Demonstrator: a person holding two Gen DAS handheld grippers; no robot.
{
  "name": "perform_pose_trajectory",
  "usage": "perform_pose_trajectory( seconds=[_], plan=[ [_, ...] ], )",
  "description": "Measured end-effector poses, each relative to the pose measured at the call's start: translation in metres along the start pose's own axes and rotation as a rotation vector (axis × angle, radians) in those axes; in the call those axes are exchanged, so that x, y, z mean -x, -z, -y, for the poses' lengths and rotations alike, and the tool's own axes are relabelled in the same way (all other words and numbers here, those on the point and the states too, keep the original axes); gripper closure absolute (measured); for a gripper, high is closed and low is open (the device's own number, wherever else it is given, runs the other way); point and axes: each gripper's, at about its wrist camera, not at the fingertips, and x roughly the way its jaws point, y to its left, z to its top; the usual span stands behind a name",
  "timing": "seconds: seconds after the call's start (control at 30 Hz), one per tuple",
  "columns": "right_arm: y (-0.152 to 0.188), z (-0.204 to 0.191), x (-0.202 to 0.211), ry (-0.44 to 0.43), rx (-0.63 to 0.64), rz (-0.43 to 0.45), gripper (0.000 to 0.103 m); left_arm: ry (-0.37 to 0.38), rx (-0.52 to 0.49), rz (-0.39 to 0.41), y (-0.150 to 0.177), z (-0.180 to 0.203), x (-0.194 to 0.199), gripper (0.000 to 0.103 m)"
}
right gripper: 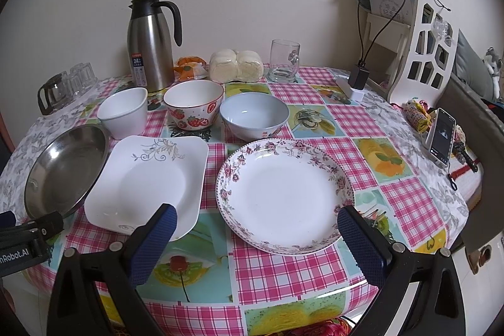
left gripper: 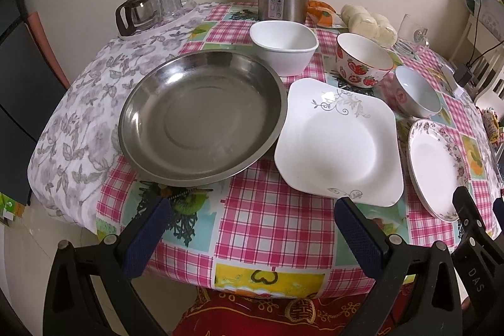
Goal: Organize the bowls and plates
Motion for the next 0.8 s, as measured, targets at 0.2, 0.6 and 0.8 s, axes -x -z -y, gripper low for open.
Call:
perform_pose_trajectory(
  seconds=[0.2, 0.6, 0.8],
  plan=[
    [0.0002, -0.0002, -0.0001, 0.002, 0.0, 0.0, 0.0, 0.0, 0.0, -0.004, -0.0003, 0.0008, -0.0009, 0.0],
    [0.0007, -0.0008, -0.0008, 0.001, 0.005, -0.003, 0.0, 0.0, -0.001, -0.007, 0.0005, 0.0004, -0.0014, 0.0],
    [0.0015, -0.0016, -0.0012, 0.002, 0.008, -0.004, 0.0, 0.0, 0.0, -0.007, 0.0007, 0.0006, -0.0017, 0.0]
  ],
)
